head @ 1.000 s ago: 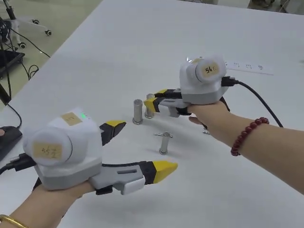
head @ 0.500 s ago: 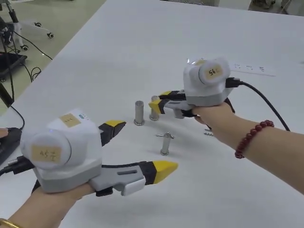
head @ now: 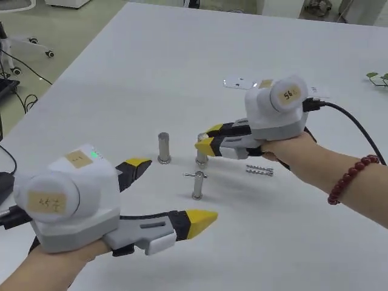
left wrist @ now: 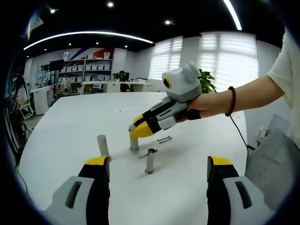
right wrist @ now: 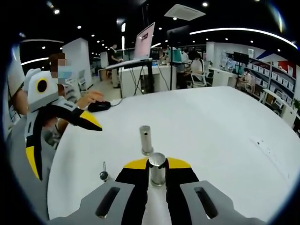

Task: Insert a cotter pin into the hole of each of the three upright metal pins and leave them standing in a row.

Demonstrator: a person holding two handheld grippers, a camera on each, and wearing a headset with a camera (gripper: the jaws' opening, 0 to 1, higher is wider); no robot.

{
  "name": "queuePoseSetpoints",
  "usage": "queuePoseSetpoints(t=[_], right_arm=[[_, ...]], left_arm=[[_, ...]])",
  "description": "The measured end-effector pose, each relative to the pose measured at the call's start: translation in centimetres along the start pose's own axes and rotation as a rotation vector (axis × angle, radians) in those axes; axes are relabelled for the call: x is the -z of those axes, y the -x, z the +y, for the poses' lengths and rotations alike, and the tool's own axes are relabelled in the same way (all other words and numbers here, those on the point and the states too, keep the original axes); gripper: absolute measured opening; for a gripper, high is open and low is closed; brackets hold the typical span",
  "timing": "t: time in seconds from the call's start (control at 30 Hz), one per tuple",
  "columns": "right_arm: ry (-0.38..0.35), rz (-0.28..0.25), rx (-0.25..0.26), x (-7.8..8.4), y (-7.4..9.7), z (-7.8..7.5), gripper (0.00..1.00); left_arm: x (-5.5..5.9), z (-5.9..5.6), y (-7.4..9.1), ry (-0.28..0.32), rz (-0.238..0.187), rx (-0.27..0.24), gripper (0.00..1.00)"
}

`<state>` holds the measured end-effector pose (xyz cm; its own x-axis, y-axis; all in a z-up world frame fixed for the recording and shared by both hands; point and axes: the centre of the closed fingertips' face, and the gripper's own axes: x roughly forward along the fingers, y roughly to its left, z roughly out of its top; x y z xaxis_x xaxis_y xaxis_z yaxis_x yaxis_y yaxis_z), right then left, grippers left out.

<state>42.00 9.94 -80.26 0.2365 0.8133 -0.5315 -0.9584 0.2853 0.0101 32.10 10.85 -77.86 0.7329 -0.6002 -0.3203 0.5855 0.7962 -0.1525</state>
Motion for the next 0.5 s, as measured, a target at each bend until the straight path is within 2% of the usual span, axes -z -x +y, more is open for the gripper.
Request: queuePoseSetpoints(t=[0.17, 0.5], right_arm=[[0.021, 0.014, -0.02, 0.8, 1.3, 0.7, 0.13], [0.017, 0.021, -0.056, 2.5, 3.8, 2.5, 0.13]], left_arm=[[-0.2, -0.4, 0.2, 0.002, -0.004, 0.012, 0.85], [-0.2, -0.9, 0.5, -0.007, 0.003, 0.015, 0.85]])
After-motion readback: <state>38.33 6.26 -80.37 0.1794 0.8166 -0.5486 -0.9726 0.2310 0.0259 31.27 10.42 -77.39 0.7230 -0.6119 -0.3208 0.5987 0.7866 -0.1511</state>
